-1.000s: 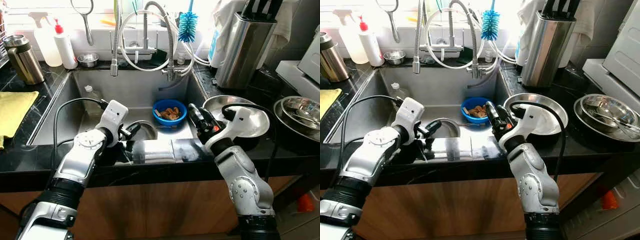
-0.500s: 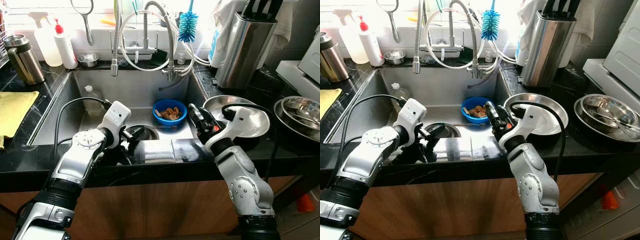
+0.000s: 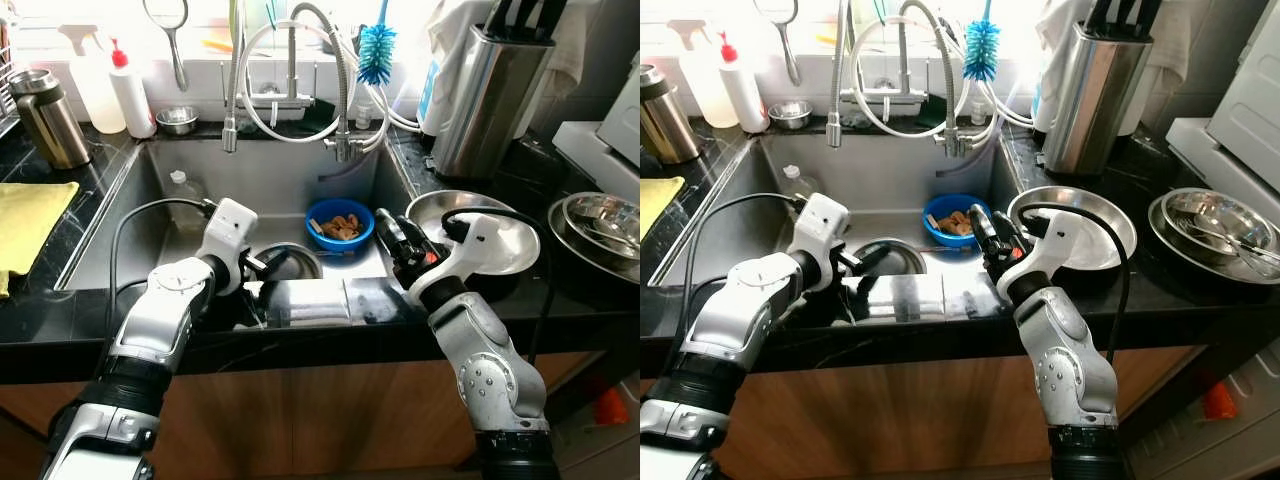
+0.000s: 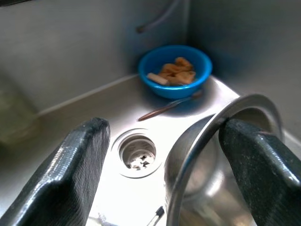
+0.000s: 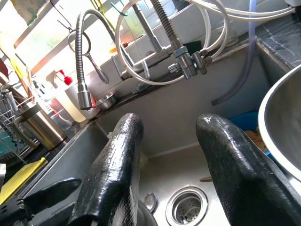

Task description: Kitchen organization

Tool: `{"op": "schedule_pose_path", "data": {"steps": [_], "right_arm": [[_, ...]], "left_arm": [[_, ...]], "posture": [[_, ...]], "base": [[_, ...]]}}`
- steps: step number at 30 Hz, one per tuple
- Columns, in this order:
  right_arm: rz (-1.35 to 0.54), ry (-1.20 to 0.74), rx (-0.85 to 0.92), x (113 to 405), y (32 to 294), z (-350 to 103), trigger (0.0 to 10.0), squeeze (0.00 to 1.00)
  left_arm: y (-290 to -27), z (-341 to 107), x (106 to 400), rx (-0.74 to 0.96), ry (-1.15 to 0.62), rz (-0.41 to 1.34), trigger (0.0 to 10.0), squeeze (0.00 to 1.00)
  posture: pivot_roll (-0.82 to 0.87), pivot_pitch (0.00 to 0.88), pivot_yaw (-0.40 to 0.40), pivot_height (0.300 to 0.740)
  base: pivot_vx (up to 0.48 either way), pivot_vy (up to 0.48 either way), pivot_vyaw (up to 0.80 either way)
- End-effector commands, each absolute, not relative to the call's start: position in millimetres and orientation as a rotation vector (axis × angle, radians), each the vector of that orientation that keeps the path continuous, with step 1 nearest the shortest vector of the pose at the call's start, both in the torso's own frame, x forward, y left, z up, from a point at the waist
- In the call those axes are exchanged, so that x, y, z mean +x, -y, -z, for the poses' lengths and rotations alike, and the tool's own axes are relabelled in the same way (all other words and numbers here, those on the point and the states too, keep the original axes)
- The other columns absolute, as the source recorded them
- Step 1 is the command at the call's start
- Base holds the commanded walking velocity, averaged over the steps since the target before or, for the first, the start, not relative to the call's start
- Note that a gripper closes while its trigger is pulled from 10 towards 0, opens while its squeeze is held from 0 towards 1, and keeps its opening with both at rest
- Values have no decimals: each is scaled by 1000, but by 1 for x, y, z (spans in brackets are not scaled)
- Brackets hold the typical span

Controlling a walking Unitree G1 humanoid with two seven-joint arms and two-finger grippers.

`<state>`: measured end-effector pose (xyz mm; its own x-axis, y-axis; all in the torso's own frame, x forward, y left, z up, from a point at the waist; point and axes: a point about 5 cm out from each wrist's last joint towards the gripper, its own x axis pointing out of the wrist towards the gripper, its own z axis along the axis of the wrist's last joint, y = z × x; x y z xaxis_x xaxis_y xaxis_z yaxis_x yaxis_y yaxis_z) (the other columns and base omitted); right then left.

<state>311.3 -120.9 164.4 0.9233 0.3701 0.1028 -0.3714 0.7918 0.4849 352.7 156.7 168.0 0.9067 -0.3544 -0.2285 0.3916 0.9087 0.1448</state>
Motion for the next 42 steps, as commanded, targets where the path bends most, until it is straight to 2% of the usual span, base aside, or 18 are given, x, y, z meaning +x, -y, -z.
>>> {"op": "schedule_pose_path", "data": {"steps": [1, 9, 13, 19, 22, 28, 42], "right_arm": [[-393, -8, 517, 312, 121, -164, 10000, 0], [-387, -12, 519, 312, 121, -163, 10000, 0], [-385, -12, 520, 312, 122, -162, 10000, 0], [-382, -14, 518, 312, 122, -162, 10000, 0], [-368, -11, 514, 313, 123, -162, 10000, 0], [-346, 28, 463, 314, 126, -174, 10000, 0], [-209, 139, 313, 316, 140, -197, 10000, 0]], "left_arm": [[-160, -168, 355, 169, -220, 352, 10000, 0], [-163, -166, 358, 54, -259, 279, 10000, 0], [-172, -166, 363, -70, -287, 181, 10000, 0], [-174, -172, 363, -24, -237, 158, 10000, 0], [-166, -181, 363, 111, -132, 176, 10000, 0], [-157, -192, 359, 39, 19, 152, 10000, 0], [-172, -192, 339, -34, 255, -22, 10000, 0]], "posture": [[-9, 33, -36, 740], [-11, 35, -34, 740], [-10, 35, -33, 740], [-10, 36, -33, 740], [-9, 36, -34, 740], [-18, 36, -33, 740], [-22, 37, -32, 740]], "base": [[0, 0, 0], [0, 0, 0], [0, 0, 0], [0, 0, 0], [0, 0, 0], [0, 0, 0], [0, 0, 0]]}}
